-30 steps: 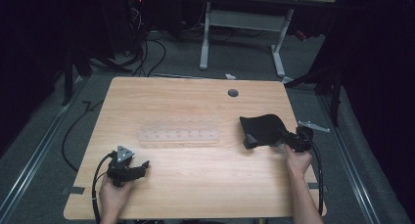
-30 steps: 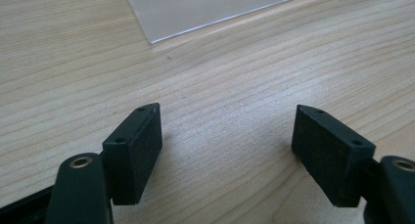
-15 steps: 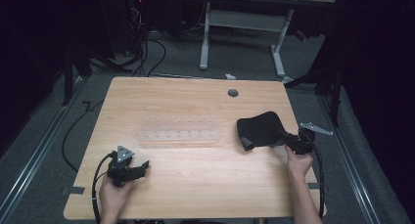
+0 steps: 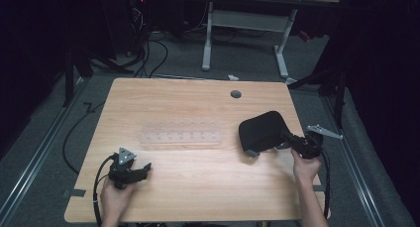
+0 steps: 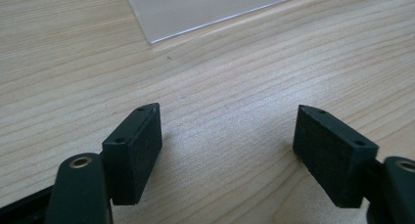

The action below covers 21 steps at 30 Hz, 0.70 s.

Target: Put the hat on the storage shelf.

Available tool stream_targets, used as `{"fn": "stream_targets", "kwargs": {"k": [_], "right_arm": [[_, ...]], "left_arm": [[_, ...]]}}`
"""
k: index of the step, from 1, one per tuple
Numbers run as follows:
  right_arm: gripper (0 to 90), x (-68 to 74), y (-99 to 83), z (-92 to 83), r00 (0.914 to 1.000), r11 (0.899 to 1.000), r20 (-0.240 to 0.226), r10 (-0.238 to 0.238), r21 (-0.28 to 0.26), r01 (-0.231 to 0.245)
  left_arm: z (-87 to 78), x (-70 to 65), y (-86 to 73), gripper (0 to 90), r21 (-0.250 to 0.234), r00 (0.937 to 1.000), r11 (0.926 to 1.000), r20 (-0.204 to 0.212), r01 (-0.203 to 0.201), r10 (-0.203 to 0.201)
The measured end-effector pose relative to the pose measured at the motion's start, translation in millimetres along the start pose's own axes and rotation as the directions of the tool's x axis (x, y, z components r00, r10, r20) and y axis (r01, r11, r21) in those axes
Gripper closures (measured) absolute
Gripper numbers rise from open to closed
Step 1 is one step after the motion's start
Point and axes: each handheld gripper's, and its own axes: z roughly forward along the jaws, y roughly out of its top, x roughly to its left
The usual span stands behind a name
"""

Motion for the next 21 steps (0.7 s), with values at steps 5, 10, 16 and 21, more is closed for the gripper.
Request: {"fn": "stream_targets", "kwargs": {"k": [5, 10, 16, 21], "right_arm": [[85.8, 8.0, -1.5, -12.1, 0.9996, 1.0, -0.029, 0.004, -0.007, -0.004], [85.8, 12.3, -7.1, -18.2, 0.9992, 1.0, -0.039, 0.004, 0.001, -0.004], [85.8, 21.2, -16.9, -29.2, 0.9976, 1.0, -0.068, 0.016, 0.009, -0.015], [85.8, 29.9, -21.1, -37.3, 0.9955, 1.0, -0.092, 0.02, 0.01, -0.02]], "left_arm": [[0.0, 0.1, 0.0, 26.4, 0.002, 1.0, 1.0, 0.0, -0.002, 0.002], [-0.4, -0.1, -0.1, 26.0, 0.003, 1.0, 1.0, 0.004, 0.001, -0.001], [0.1, -0.6, -0.4, 23.9, 0.008, 1.0, 1.0, 0.007, -0.001, 0.001], [0.4, -1.3, -1.3, 18.8, 0.025, 0.9996, 0.9996, 0.024, -0.013, 0.012]]}}
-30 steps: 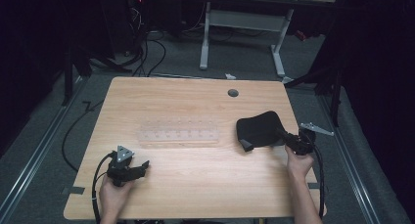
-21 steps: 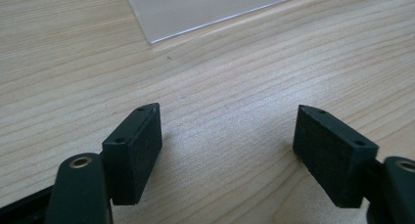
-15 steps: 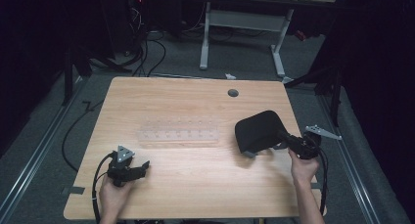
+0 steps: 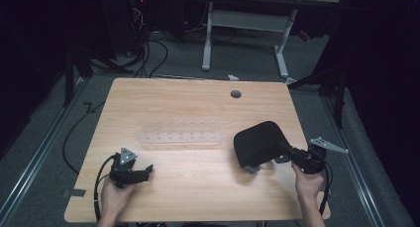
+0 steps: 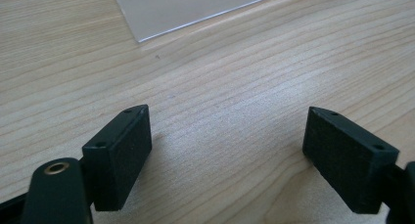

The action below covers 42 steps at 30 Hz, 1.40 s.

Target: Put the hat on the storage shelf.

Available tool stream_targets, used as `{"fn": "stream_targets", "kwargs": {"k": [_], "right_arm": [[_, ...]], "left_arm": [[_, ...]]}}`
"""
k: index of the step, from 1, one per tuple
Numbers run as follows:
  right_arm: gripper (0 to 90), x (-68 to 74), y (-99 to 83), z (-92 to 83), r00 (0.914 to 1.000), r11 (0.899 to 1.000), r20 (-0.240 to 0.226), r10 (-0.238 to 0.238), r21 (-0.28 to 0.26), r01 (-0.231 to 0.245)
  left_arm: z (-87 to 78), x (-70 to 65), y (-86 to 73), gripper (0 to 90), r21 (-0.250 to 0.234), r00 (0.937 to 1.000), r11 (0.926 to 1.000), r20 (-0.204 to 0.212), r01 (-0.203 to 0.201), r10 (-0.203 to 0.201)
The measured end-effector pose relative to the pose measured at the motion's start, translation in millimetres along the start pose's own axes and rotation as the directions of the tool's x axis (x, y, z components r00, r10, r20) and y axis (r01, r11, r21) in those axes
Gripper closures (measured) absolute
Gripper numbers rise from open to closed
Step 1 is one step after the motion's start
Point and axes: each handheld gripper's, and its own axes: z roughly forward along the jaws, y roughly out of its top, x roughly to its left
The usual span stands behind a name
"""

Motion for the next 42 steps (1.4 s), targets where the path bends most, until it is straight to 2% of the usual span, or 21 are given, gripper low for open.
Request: {"fn": "stream_targets", "kwargs": {"k": [7, 9, 14, 18, 22, 24, 30, 32, 36, 42], "right_arm": [[85.7, 17.4, -5.2, -6.9, 0.9988, 1.0, -0.046, -0.017, 0.005, 0.017], [85.7, 25.1, -7.3, -7.0, 0.9975, 1.0, -0.066, -0.025, 0.016, 0.026], [85.8, 33.7, -9.9, -3.2, 0.996, 0.999, -0.083, -0.035, 0.031, 0.037], [85.7, 40.3, -12.3, 0.7, 0.9933, 0.999, -0.11, -0.034, 0.035, 0.038], [85.7, 47.9, -11.2, 2.0, 0.9904, 0.999, -0.135, -0.032, 0.039, 0.037], [85.7, 51.7, -9.8, 1.8, 0.989, 0.998, -0.143, -0.038, 0.038, 0.044], [85.7, 62.8, -5.7, 1.1, 0.9839, 0.998, -0.173, -0.046, 0.036, 0.053], [85.7, 65.7, -4.4, 2.1, 0.9817, 0.998, -0.185, -0.044, 0.034, 0.052], [85.6, 71.0, -1.8, 5.5, 0.9789, 0.998, -0.198, -0.051, 0.031, 0.058], [85.6, 80.4, 0.0, 14.4, 0.9747, 0.997, -0.218, -0.051, 0.051, 0.064]], "left_arm": [[-2.1, -0.2, -0.8, 19.0, -0.001, 1.0, 1.0, 0.001, 0.001, -0.001], [-2.7, 0.3, -0.7, 20.4, -0.003, 1.0, 1.0, 0.0, 0.001, -0.001], [-3.9, 0.0, -0.3, 21.2, 0.002, 1.0, 1.0, 0.007, 0.006, -0.006], [-6.7, -5.2, -0.1, 22.2, 0.002, 0.9987, 0.9999, 0.048, 0.014, -0.014], [-9.4, -12.7, 2.4, 22.2, 0.01, 0.9956, 0.9999, 0.093, -0.007, 0.006], [-11.3, -17.5, 4.4, 22.1, 0.013, 0.9921, 0.9999, 0.125, 0.007, -0.009], [-16.3, -38.3, 4.5, 21.2, 0.015, 0.9814, 0.9998, 0.192, -0.01, 0.007], [-17.7, -47.9, 4.1, 21.0, 0.038, 0.9757, 0.9992, 0.219, -0.01, 0.001], [-19.8, -68.2, 0.2, 20.4, 0.041, 0.9647, 0.996, 0.255, -0.079, 0.066], [-23.4, -93.7, 1.7, 20.5, 0.029, 0.9425, 0.9947, 0.324, -0.099, 0.084]]}}
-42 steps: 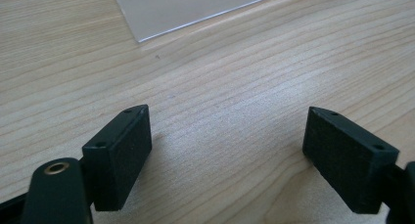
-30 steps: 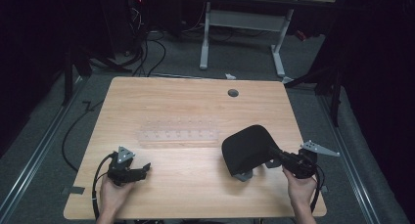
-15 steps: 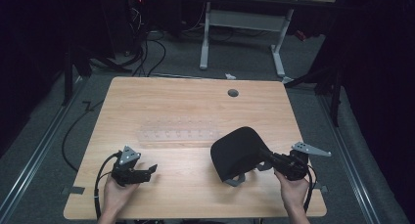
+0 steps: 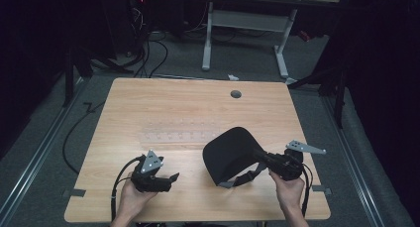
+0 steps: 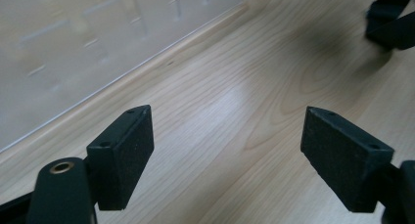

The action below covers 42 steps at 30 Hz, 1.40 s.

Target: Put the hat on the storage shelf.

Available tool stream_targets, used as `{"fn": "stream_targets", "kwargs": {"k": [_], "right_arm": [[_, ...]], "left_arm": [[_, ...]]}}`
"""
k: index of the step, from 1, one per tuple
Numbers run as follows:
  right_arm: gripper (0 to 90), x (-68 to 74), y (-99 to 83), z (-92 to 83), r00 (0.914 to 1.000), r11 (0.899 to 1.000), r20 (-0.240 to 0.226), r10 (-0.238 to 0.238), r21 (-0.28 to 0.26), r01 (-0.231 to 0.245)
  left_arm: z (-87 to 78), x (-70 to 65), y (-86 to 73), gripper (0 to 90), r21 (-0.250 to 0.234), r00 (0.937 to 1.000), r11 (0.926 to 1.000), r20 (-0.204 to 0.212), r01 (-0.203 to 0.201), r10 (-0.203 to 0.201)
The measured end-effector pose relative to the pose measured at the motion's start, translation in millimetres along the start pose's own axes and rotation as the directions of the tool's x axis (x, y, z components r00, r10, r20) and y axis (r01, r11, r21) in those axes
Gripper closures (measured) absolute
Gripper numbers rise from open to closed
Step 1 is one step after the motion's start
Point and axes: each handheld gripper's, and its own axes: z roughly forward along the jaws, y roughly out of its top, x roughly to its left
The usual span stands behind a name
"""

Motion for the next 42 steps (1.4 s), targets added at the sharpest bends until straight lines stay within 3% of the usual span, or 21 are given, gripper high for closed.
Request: {"fn": "stream_targets", "kwargs": {"k": [5, 10, 14, 19, 23, 26, 29, 35, 42], "right_arm": [[85.6, 5.2, 4.7, 6.3, 0.9999, 1.0, -0.015, -0.002, 0.015, 0.002], [85.6, 10.1, 5.8, 15.5, 0.9996, 1.0, -0.029, 0.001, 0.026, 0.0], [85.5, 16.2, 6.5, 24.9, 0.9992, 0.999, -0.039, -0.007, 0.041, 0.009], [85.5, 21.5, 7.7, 31.2, 0.9994, 0.998, -0.033, -0.011, 0.06, 0.012], [85.4, 25.6, 9.4, 35.2, 0.9995, 0.997, -0.024, -0.019, 0.076, 0.021], [85.3, 27.0, 10.2, 37.2, 0.9994, 0.996, -0.025, -0.022, 0.087, 0.024], [85.3, 28.7, 11.3, 39.6, 0.9995, 0.994, -0.021, -0.025, 0.105, 0.027], [84.9, 37.0, 13.8, 43.5, 0.9986, 0.99, -0.026, -0.047, 0.135, 0.05], [84.9, 44.2, 16.1, 45.9, 0.9967, 0.988, -0.058, -0.057, 0.138, 0.065]], "left_arm": [[8.2, -21.5, 2.3, 20.8, 0.0, 0.9978, 0.9998, 0.063, -0.021, 0.02], [13.1, -37.4, 2.3, 21.0, -0.006, 0.994, 0.9987, 0.097, -0.05, 0.051], [17.4, -39.5, -2.1, 22.4, 0.005, 0.9918, 0.9953, 0.084, -0.096, 0.096], [17.1, -41.4, -2.6, 22.4, -0.015, 0.9912, 0.9955, 0.093, -0.094, 0.094], [16.8, -42.5, -1.1, 22.5, -0.048, 0.9896, 0.9922, 0.081, -0.115, 0.119], [17.6, -43.9, -1.8, 23.8, -0.059, 0.9839, 0.9843, 0.056, -0.167, 0.17], [18.5, -46.4, -2.0, 24.1, -0.064, 0.9781, 0.9784, 0.057, -0.197, 0.2], [19.5, -47.3, -3.0, 25.6, -0.066, 0.9702, 0.971, 0.063, -0.23, 0.234], [17.1, -45.1, -2.8, 28.8, -0.07, 0.9688, 0.9688, 0.055, -0.238, 0.242]]}}
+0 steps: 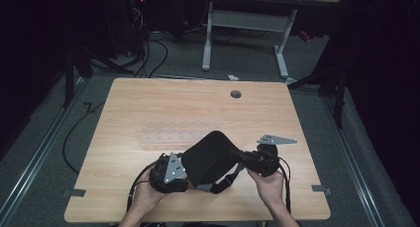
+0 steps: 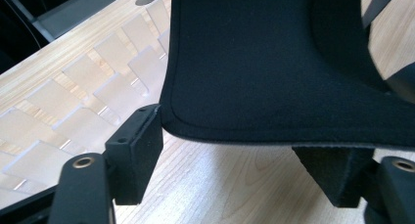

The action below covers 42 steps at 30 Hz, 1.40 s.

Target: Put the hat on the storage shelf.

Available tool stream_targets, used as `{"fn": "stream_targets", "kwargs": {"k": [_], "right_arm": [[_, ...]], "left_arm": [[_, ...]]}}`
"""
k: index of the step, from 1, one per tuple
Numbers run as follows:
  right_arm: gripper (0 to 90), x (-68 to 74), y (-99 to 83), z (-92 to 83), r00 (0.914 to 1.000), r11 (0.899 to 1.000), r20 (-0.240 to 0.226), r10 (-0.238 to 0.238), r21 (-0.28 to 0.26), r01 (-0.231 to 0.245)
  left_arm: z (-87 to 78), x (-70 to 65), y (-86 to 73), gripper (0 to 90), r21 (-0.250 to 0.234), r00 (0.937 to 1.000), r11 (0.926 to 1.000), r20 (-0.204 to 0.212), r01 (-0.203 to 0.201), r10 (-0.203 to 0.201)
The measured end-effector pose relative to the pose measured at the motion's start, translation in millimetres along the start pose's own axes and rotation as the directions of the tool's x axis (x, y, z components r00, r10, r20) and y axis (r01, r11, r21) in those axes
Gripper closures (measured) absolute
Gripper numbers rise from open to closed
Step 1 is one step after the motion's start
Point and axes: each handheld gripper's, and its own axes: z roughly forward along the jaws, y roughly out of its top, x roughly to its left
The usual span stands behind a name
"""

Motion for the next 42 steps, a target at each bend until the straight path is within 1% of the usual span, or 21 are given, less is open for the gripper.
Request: {"fn": "stream_targets", "kwargs": {"k": [4, 8, 9, 10, 11, 13, 15, 17, 20, 23, 26, 29, 32, 33, 35, 36, 37, 38, 39, 41, 42], "right_arm": [[84.7, 1.6, 2.0, 1.3, 0.9992, 1.0, -0.039, -0.003, -0.008, 0.003], [84.6, 1.7, 2.7, 3.2, 0.9981, 1.0, -0.062, -0.004, -0.007, 0.004], [84.5, 1.2, 2.9, 4.2, 0.9975, 1.0, -0.071, 0.003, -0.005, -0.003], [84.5, 1.2, 2.9, 4.2, 0.9975, 1.0, -0.071, 0.003, -0.005, -0.003], [84.5, 1.1, 3.0, 4.7, 0.9972, 1.0, -0.074, 0.005, -0.004, -0.005], [84.4, 1.0, 3.4, 5.7, 0.9962, 1.0, -0.086, 0.015, -0.003, -0.015], [84.1, 1.3, 3.9, 6.9, 0.9958, 1.0, -0.091, 0.014, 0.0, -0.014], [83.9, 2.5, 4.7, 8.0, 0.9954, 1.0, -0.094, 0.019, 0.009, -0.019], [83.7, 3.9, 6.1, 8.9, 0.9954, 1.0, -0.095, 0.011, 0.013, -0.009], [83.4, 3.6, 7.2, 10.9, 0.9955, 1.0, -0.093, 0.019, 0.02, -0.018], [83.0, 3.5, 8.9, 13.1, 0.9954, 1.0, -0.094, 0.019, 0.023, -0.017], [82.3, 4.6, 10.5, 15.2, 0.9958, 0.999, -0.091, 0.011, 0.034, -0.008], [81.2, 2.7, 11.5, 15.6, 0.9948, 1.0, -0.1, 0.018, 0.026, -0.016], [80.7, 2.3, 11.6, 15.8, 0.9946, 0.999, -0.101, 0.023, 0.026, -0.021], [78.6, 3.2, 11.2, 18.3, 0.993, 0.999, -0.116, 0.021, 0.041, -0.017], [77.0, 6.1, 10.7, 19.8, 0.9941, 0.999, -0.108, 0.008, 0.05, -0.003], [76.4, 7.6, 10.8, 20.3, 0.9952, 0.999, -0.098, -0.002, 0.045, 0.007], [76.3, 7.0, 11.3, 19.8, 0.9946, 0.999, -0.103, 0.002, 0.041, 0.002], [75.9, 5.7, 11.9, 18.7, 0.9935, 0.999, -0.113, 0.014, 0.033, -0.01], [74.2, 5.3, 11.7, 17.3, 0.9935, 1.0, -0.113, 0.007, 0.028, -0.003], [72.1, 5.0, 11.3, 16.9, 0.9935, 1.0, -0.114, 0.007, 0.027, -0.004]], "left_arm": [[-1.8, 0.5, -1.0, 32.7, -0.006, 0.9997, 0.9997, -0.006, -0.023, 0.023], [-1.9, 0.9, -0.9, 35.6, -0.013, 0.9998, 0.9998, -0.012, -0.014, 0.014], [-2.3, 1.2, -0.8, 39.4, -0.011, 0.9999, 0.9998, -0.007, -0.015, 0.014], [-2.6, 0.7, -0.7, 39.4, -0.015, 1.0, 0.9998, -0.002, -0.009, 0.009], [-2.4, 0.1, -0.6, 40.6, -0.015, 0.9999, 0.9998, -0.003, -0.01, 0.01], [-2.3, -1.0, -0.7, 42.9, -0.012, 0.9996, 0.9995, -0.009, -0.028, 0.028], [-1.7, -1.3, -0.5, 43.7, -0.004, 0.9992, 0.9993, -0.014, -0.037, 0.037], [-1.5, -0.9, -0.5, 46.6, 0.0, 0.9996, 0.9996, -0.004, -0.028, 0.028], [-1.0, -2.2, -0.3, 48.9, 0.01, 0.9995, 0.9994, 0.001, -0.033, 0.033], [-2.2, -5.1, 0.7, 50.4, 0.01, 0.9986, 0.9985, -0.002, -0.054, 0.054], [-4.9, -7.2, -0.1, 55.1, 0.009, 0.9973, 0.9973, 0.007, -0.073, 0.073], [-8.9, -6.3, -1.9, 62.1, 0.018, 0.9967, 0.9971, 0.034, -0.074, 0.074], [-13.0, -6.8, -0.6, 68.7, 0.025, 0.9956, 0.998, 0.075, -0.058, 0.056], [-14.5, -7.3, 0.6, 71.0, 0.026, 0.994, 0.9976, 0.091, -0.064, 0.062], [-17.6, -9.0, 5.5, 80.0, 0.011, 0.989, 0.999, 0.142, -0.042, 0.04], [-19.0, -10.0, 8.1, 82.9, 0.017, 0.9857, 0.9991, 0.165, -0.039, 0.036], [-19.9, -11.2, 8.5, 84.8, 0.014, 0.9835, 0.9988, 0.176, -0.046, 0.043], [-22.0, -12.9, 9.4, 86.2, 0.018, 0.9784, 0.9983, 0.2, -0.056, 0.051], [-23.1, -14.8, 10.0, 86.8, 0.026, 0.9754, 0.9979, 0.214, -0.06, 0.053], [-23.8, -16.5, 9.8, 87.0, 0.026, 0.9736, 0.9978, 0.222, -0.061, 0.054], [-24.1, -16.8, 10.0, 87.1, 0.029, 0.9724, 0.9982, 0.229, -0.052, 0.044]]}}
